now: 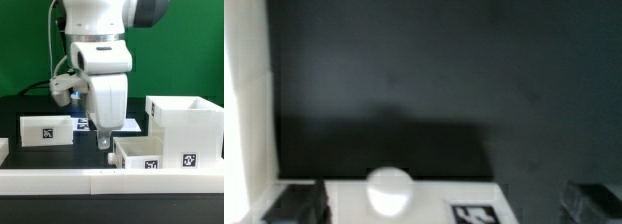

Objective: Assemble drawer

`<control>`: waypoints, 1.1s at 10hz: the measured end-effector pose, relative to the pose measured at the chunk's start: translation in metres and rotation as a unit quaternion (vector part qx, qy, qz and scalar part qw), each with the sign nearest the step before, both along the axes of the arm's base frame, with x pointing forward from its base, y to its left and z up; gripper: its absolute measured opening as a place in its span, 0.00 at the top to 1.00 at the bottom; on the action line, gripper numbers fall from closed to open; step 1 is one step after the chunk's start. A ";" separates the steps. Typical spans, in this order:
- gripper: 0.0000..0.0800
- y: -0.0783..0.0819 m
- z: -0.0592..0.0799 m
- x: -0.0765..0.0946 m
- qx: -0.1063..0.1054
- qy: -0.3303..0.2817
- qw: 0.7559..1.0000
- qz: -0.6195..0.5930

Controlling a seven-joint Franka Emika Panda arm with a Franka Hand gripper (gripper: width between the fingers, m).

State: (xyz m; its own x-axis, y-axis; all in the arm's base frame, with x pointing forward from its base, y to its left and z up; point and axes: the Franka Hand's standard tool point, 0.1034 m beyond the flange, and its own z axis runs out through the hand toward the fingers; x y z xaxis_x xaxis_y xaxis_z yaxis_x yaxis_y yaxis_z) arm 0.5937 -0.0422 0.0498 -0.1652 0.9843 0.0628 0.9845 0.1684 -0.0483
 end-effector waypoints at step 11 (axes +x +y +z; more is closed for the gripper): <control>0.19 -0.006 -0.026 -0.005 0.155 0.048 0.986 -0.030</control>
Offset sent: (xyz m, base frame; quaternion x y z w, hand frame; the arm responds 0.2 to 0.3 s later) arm 0.0000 0.0000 0.0000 0.0000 0.0000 0.0000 1.0000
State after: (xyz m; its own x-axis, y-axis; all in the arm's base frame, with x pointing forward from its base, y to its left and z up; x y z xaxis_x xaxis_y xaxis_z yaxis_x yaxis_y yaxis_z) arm 0.5888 -0.0482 0.0242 -0.0855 0.9233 0.3744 0.9866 0.1309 -0.0974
